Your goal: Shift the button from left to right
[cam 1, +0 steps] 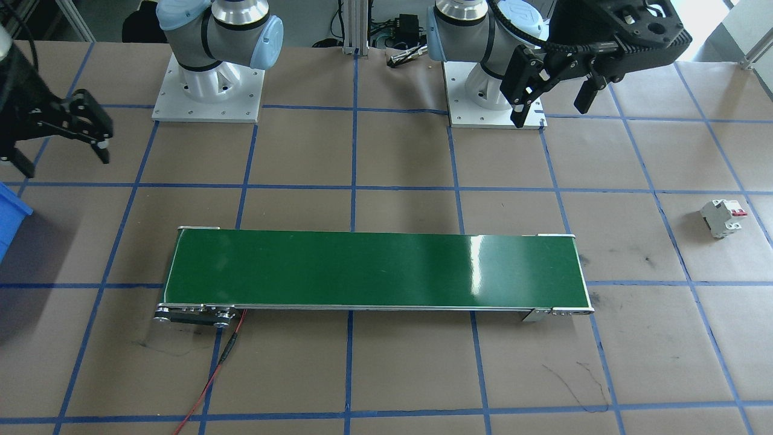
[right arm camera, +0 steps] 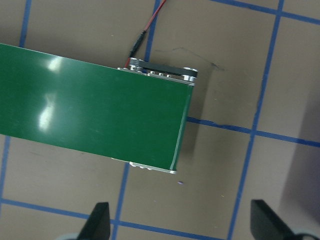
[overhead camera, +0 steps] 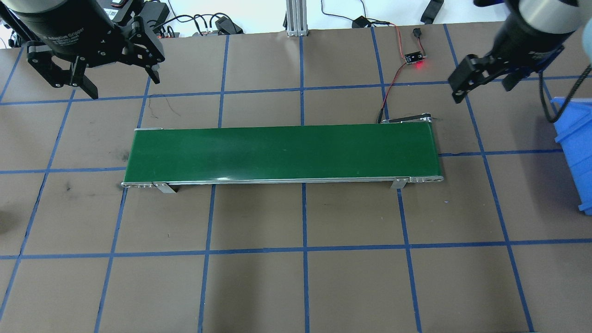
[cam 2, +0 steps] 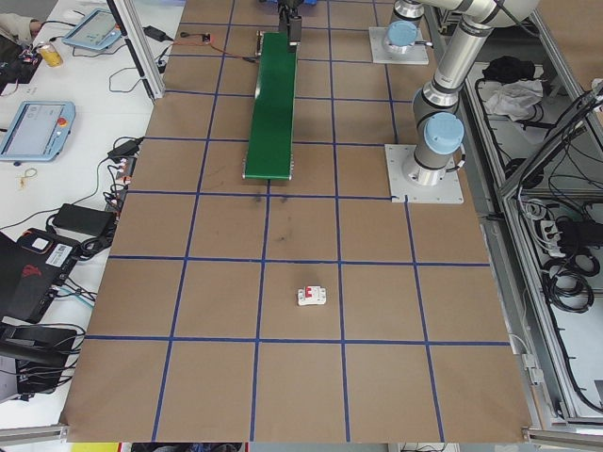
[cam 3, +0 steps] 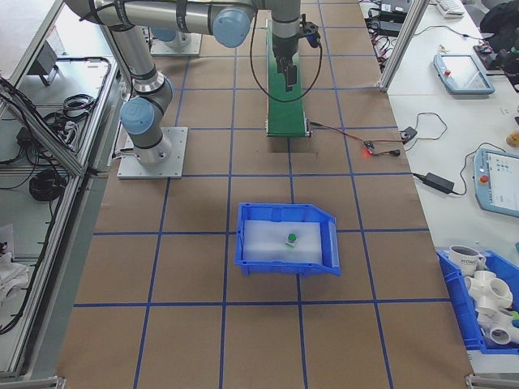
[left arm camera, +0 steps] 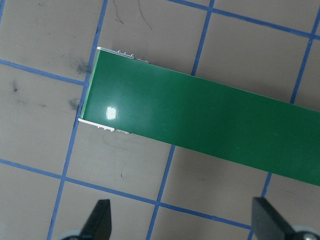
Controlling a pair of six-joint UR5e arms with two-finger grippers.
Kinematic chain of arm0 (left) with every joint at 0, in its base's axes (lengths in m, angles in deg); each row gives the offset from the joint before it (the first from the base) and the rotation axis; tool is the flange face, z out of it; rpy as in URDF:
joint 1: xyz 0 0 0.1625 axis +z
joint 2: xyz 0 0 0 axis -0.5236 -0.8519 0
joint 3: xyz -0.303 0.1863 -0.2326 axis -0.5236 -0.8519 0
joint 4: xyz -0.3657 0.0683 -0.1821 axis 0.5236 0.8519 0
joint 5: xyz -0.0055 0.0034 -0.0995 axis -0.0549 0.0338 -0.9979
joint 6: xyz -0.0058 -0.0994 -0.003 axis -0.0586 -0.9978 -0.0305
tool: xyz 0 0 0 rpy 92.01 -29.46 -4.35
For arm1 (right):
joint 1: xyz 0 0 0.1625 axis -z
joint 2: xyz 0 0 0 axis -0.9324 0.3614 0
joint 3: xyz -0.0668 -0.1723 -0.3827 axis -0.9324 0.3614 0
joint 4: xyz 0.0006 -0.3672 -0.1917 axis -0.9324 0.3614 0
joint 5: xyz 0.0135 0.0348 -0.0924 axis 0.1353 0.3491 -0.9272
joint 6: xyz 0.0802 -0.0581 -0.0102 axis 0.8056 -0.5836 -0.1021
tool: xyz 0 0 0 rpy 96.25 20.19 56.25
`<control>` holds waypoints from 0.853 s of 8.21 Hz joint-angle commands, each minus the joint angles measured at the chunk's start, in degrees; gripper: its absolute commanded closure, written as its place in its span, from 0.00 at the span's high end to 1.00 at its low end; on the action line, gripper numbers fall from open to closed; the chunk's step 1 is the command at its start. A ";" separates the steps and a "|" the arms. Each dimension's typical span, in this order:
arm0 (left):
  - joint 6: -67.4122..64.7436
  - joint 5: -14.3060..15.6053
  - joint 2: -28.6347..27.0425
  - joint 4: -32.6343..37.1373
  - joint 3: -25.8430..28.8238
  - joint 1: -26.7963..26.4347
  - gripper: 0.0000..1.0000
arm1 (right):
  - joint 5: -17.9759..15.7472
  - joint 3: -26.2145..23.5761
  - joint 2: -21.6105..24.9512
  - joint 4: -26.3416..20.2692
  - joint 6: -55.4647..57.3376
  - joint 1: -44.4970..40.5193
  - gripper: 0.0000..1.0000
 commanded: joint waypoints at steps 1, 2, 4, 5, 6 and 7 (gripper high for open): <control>0.03 0.12 0.09 0.00 -0.15 0.00 1.00 | 0.15 1.57 -4.28 5.50 16.22 -11.12 1.00; 0.03 0.13 0.17 0.09 -0.24 0.00 1.00 | -0.03 2.36 -5.44 6.05 18.87 -12.98 1.00; 0.03 0.13 0.09 0.00 -0.24 0.00 1.00 | -2.21 2.37 -5.36 5.45 18.81 -13.00 1.00; 0.12 0.13 0.17 0.00 -0.24 0.00 1.00 | -2.14 2.37 -5.36 5.45 18.81 -13.00 1.00; 0.03 0.04 0.18 0.09 -0.24 0.00 1.00 | -2.22 2.37 -5.45 5.36 18.81 -13.00 1.00; 0.12 0.30 0.35 0.17 -0.33 0.00 1.00 | -2.31 2.37 -5.45 5.36 18.72 -13.00 1.00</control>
